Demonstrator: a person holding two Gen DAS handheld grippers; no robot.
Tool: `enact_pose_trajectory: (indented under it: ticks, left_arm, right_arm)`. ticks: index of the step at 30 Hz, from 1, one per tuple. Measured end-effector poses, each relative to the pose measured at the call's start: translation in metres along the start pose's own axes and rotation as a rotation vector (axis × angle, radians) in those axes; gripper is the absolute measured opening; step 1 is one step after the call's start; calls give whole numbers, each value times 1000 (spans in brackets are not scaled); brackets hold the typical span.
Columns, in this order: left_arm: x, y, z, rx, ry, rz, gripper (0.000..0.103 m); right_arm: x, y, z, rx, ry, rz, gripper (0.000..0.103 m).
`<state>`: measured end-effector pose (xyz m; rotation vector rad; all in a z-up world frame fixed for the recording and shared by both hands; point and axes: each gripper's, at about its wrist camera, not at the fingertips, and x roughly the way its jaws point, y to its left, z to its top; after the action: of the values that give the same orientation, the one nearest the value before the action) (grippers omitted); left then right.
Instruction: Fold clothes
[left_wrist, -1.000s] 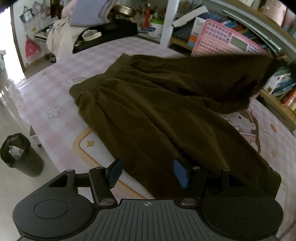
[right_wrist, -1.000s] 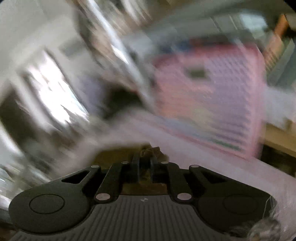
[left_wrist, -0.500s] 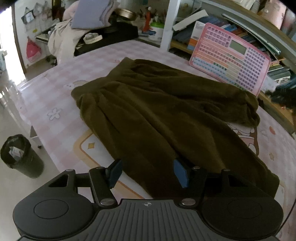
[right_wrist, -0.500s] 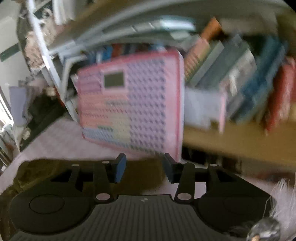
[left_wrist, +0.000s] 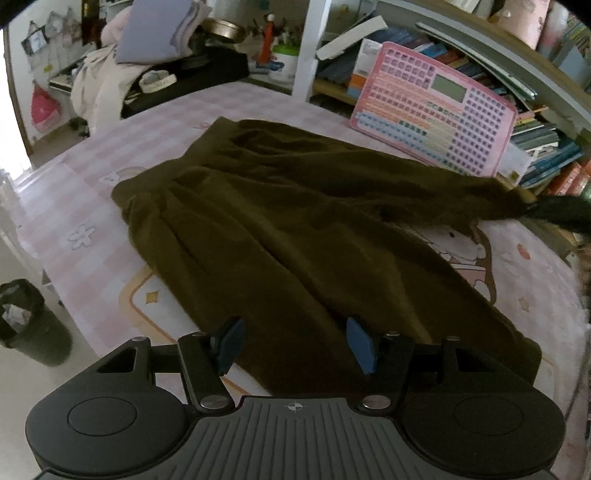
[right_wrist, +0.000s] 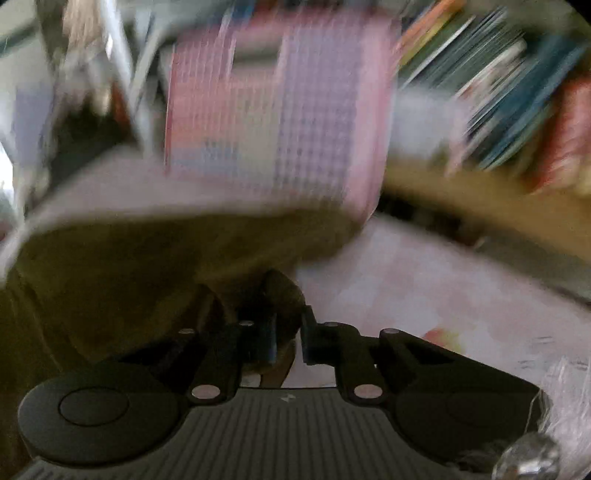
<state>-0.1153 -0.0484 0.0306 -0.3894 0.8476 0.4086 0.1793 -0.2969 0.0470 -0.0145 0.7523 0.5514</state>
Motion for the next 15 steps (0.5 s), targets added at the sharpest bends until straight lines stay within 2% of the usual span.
enact_pose_trajectory:
  ticks: [1, 2, 5, 7, 12, 15]
  left_arm:
    - [2, 1, 0, -3, 4, -5, 62]
    - [4, 2, 1, -8, 8, -11, 62]
    - [8, 2, 3, -12, 7, -31, 62]
    - [7, 0, 4, 0, 4, -41, 62]
    - [1, 5, 5, 3, -17, -37, 62]
    - [-6, 16, 10, -14, -47, -26, 62]
  right_arm:
    - [-20, -4, -1, 25, -22, -18, 11]
    - [-32, -6, -6, 35, -7, -37, 11]
    - [-35, -9, -39, 34, 148, -102, 12]
    - [-24, -16, -62, 90, 242, -133, 13]
    - [-18, -16, -72, 131, 183, -200, 16]
    - [-9, -16, -71, 105, 152, -264, 16]
